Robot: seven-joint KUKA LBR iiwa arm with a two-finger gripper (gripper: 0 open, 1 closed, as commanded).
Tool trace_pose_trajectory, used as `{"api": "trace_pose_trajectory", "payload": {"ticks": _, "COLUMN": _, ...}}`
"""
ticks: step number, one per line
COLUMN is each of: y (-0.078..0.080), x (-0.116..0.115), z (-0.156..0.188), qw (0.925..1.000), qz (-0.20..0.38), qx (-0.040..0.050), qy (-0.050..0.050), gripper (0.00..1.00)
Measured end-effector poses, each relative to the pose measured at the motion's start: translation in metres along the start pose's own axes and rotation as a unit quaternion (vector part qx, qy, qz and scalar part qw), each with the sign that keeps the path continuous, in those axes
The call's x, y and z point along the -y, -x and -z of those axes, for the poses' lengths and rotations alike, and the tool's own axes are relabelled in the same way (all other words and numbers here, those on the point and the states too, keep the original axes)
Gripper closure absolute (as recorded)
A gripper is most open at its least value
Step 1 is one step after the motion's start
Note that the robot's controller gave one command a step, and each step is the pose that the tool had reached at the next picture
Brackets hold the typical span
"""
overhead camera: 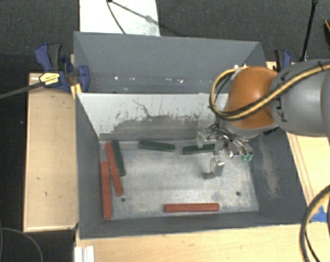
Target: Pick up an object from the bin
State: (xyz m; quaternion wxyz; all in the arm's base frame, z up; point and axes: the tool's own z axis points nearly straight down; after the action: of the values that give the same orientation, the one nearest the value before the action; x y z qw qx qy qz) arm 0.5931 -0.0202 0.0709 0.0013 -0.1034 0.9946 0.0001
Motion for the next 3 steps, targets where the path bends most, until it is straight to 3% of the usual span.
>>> {"api": "trace_pose_trajectory", "payload": {"ticks": 1, "y": 0.001, "x": 0.001, "z": 0.002, "qw": 1.0, "qz": 0.0, "qx": 0.0022, "qy": 0.0, "gripper": 1.0}}
{"api": "trace_pose_trajectory", "payload": {"ticks": 2, "y": 0.003, "x": 0.001, "z": 0.034, "qw": 1.0, "qz": 0.001, "qx": 0.0021, "qy": -0.001, "gripper": 1.0}}
{"api": "trace_pose_trajectory", "payload": {"ticks": 3, "y": 0.005, "x": 0.002, "z": 0.09, "qw": 1.0, "qz": 0.001, "qx": 0.0033, "qy": -0.001, "gripper": 1.0}}
